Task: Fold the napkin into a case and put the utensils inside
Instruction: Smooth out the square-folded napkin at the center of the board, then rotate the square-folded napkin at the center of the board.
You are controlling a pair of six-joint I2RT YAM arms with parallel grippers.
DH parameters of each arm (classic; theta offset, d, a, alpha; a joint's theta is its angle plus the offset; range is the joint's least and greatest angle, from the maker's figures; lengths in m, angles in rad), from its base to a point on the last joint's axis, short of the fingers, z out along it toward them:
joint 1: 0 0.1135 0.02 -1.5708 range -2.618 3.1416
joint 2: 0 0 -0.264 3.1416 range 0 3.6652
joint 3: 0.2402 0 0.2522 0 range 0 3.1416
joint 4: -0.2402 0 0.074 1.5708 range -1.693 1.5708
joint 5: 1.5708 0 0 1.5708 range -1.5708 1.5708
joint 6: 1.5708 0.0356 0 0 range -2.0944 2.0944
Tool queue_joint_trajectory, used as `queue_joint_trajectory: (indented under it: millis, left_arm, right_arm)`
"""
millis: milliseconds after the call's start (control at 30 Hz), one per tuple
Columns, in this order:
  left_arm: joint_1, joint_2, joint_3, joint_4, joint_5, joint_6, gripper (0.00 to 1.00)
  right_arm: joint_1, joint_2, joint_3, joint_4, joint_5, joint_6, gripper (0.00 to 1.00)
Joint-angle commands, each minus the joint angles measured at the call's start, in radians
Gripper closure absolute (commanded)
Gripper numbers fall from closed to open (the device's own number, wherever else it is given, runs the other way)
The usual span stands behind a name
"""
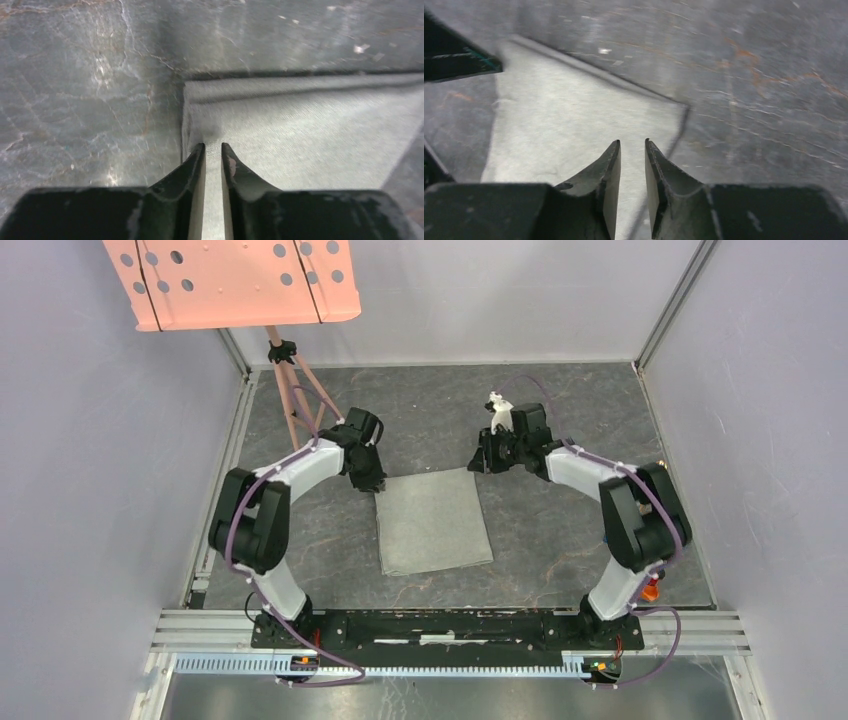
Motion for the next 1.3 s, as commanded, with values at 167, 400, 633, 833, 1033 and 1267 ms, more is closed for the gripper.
queue_joint_trajectory:
  millis: [167, 400, 633, 833, 1033, 1267]
  left_arm:
    - [-0.021, -0.31, -0.064, -0.068, 0.108, 0.049, 0.56]
    - [-0.021, -0.526, -0.148, -0.089, 0.19, 0.042, 0.43]
    - [-0.022, -0.704, -0.179, -0.158, 0.234, 0.035, 0.4]
    - [-0.022, -0.798, -0.189, -0.198, 0.26, 0.027, 0.39]
    - [-0.023, -0.704, -0.228, -0.089, 0.3, -0.009, 0.32]
    - [-0.035, -0.412, -0.138, 0.003, 0.286, 0.052, 0.23]
  right_arm:
    - [0.227, -0.303, -0.261, -0.068, -0.036, 0.012, 0.63]
    - [0.238, -0.377, -0.413, -0.117, 0.12, -0.019, 0.83]
    - [0.228, -0.335, -0.474, -0.182, 0.407, -0.053, 0.91]
    - [0.173, -0.181, -0.183, -0.317, 1.016, -0.213, 0.93]
    - [0.171, 0.162, 0.456, -0.407, 0.586, -0.343, 0.94]
    - [0.169, -0.053, 0.288, -0.325, 0.254, -0.132, 0.76]
